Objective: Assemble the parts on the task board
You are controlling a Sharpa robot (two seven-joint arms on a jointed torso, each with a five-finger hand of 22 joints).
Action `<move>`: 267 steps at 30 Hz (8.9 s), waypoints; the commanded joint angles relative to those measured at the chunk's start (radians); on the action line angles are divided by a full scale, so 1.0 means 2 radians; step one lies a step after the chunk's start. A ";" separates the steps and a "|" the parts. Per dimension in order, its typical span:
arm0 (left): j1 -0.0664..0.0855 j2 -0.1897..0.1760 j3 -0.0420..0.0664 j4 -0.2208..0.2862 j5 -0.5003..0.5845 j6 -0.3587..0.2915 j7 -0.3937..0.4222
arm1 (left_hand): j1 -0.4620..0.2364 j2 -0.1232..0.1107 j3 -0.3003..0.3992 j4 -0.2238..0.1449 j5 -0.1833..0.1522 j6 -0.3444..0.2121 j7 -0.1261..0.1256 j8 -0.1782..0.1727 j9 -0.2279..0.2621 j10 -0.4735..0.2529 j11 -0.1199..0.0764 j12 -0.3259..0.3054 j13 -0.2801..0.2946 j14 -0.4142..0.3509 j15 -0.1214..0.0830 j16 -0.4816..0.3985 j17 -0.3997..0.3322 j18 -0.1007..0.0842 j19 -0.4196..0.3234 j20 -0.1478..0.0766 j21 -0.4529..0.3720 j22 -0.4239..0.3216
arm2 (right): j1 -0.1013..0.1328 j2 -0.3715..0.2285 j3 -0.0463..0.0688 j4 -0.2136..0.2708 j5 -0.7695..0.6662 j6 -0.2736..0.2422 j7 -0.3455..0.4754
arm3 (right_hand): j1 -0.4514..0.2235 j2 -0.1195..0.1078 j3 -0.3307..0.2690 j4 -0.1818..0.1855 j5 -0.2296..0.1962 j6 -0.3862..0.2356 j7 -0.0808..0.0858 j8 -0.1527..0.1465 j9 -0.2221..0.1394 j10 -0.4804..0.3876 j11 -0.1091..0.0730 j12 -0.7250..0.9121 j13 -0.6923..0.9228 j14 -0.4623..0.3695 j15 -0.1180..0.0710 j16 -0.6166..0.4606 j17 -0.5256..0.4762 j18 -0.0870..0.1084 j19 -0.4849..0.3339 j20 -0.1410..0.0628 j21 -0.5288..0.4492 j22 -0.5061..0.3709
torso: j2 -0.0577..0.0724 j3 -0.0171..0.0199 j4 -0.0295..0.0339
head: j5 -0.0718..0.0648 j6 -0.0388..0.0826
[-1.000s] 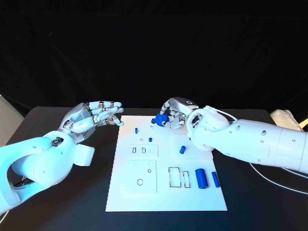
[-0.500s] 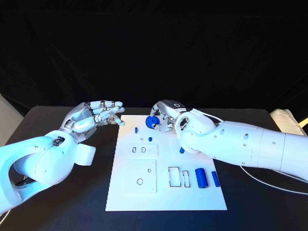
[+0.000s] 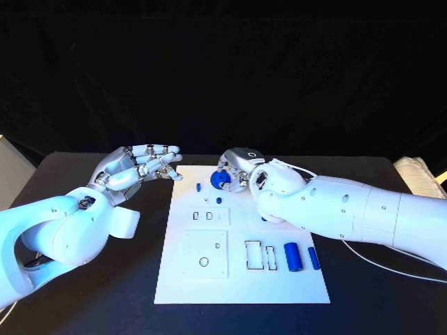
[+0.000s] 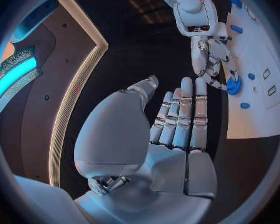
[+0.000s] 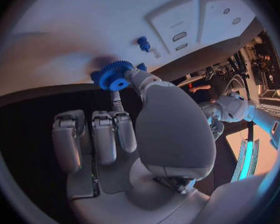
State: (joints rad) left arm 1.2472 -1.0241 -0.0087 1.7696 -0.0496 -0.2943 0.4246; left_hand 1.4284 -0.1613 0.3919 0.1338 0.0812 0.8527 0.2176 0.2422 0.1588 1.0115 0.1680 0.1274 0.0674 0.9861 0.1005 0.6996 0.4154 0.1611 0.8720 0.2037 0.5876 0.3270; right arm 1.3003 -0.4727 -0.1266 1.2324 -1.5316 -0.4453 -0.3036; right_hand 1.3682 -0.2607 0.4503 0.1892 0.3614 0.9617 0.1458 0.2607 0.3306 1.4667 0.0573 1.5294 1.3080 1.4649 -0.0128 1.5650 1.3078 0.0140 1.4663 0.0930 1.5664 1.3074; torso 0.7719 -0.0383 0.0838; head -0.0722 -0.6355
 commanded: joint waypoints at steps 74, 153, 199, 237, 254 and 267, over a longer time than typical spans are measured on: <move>0.001 0.000 0.000 -0.012 -0.002 0.010 0.002 | -0.006 0.001 0.007 -0.001 -0.003 0.002 0.006 0.001 0.001 0.004 0.000 -0.004 0.001 -0.006 0.000 0.003 0.000 0.008 -0.008 0.000 0.005 0.003 | 0.011 -0.185 0.001 0.082 0.177 0.022 0.165 | 0.043 0.047 -0.091 -0.005 -0.126 -0.025 0.013 -0.055 -0.015 0.015 0.015 -0.017 0.092 0.053 0.013 0.003 0.131 -0.007 0.051 0.012 0.001 0.130 | -0.006 0.0076 -0.0096 | 0.005 0.002; 0.000 0.008 0.000 -0.028 -0.002 0.015 0.004 | -0.008 0.000 0.009 -0.002 -0.003 0.002 0.006 0.001 0.002 0.005 0.000 -0.004 0.001 -0.007 0.000 0.006 0.000 0.009 -0.011 0.000 0.009 0.006 | -0.026 -0.190 -0.007 0.004 0.161 0.026 0.158 | 0.040 0.049 -0.048 -0.014 -0.117 0.012 0.001 -0.044 -0.013 0.023 0.005 -0.011 0.099 0.053 0.002 0.003 0.131 -0.006 0.050 0.004 -0.001 0.129 | -0.006 0.0083 -0.0085 | 0.013 -0.009; 0.000 0.019 -0.001 -0.041 -0.003 0.017 0.002 | -0.009 0.000 0.009 -0.002 -0.003 0.001 0.007 0.000 0.002 0.004 0.000 -0.005 0.001 -0.007 0.001 0.007 0.000 0.009 -0.012 0.000 0.010 0.007 | -0.002 -0.159 -0.004 0.181 0.120 -0.049 0.012 | -0.005 0.054 -0.011 -0.019 -0.096 0.032 -0.016 -0.003 0.003 0.026 -0.011 -0.011 0.101 0.053 -0.010 0.003 0.131 -0.007 0.052 -0.010 0.002 0.132 | -0.017 0.0055 -0.0107 | 0.016 -0.017; 0.000 0.024 -0.002 -0.043 -0.009 0.022 -0.003 | -0.010 0.000 0.010 -0.002 -0.003 0.001 0.007 0.001 0.002 0.005 0.000 -0.005 0.001 -0.008 0.001 0.008 0.000 0.009 -0.014 0.001 0.012 0.008 | -0.069 -0.056 -0.012 0.152 0.022 -0.035 -0.053 | -0.013 0.048 -0.009 -0.019 -0.084 0.030 -0.015 -0.001 0.004 0.025 -0.011 -0.012 0.101 0.053 -0.010 0.003 0.131 -0.007 0.052 -0.010 0.002 0.132 | -0.015 0.0057 -0.0095 | 0.020 -0.025; 0.000 0.022 -0.002 -0.042 -0.010 0.023 -0.004 | -0.011 0.000 0.010 -0.002 -0.003 0.001 0.007 0.001 0.002 0.005 0.000 -0.005 0.001 -0.008 0.001 0.008 0.000 0.009 -0.014 0.001 0.013 0.008 | -0.072 -0.046 -0.012 0.139 -0.011 -0.044 -0.050 | -0.013 0.045 -0.008 -0.020 -0.082 0.029 -0.015 0.000 0.004 0.026 -0.011 -0.011 0.102 0.053 -0.010 0.003 0.131 -0.007 0.052 -0.010 0.002 0.132 | -0.016 0.0056 -0.0099 | 0.024 -0.026; 0.000 0.021 -0.002 -0.042 -0.010 0.024 -0.005 | -0.011 0.000 0.010 -0.002 -0.003 0.001 0.007 0.001 0.002 0.005 0.000 -0.005 0.001 -0.008 0.001 0.008 0.000 0.009 -0.014 0.001 0.013 0.008 | -0.075 -0.041 -0.012 0.130 -0.011 -0.039 -0.050 | -0.018 0.040 -0.009 -0.020 -0.083 0.026 -0.014 0.000 0.004 0.025 -0.010 -0.013 0.100 0.053 -0.009 0.003 0.131 -0.007 0.052 -0.010 0.002 0.132 | -0.015 0.0057 -0.0103 | 0.024 -0.027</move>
State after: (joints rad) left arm 1.2466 -0.9831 -0.0142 1.6824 -0.0644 -0.2654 0.4108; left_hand 1.4165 -0.1651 0.4058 0.1310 0.0812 0.8527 0.2176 0.2422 0.1612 1.0152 0.1644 0.1198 0.0675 0.9756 0.1040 0.7114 0.4152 0.1612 0.8504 0.2039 0.6072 0.3422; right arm 1.1555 -0.5557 -0.1479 1.4963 -1.5421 -0.5423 -0.4041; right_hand 1.3356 -0.1778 0.4281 0.1506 0.1937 1.0184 0.1171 0.2588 0.3406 1.4666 0.0359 1.5080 1.3077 1.4649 -0.0341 1.5650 1.3073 0.0142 1.4662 0.0716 1.5664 1.3079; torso 0.7407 -0.0269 0.0639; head -0.0244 -0.6887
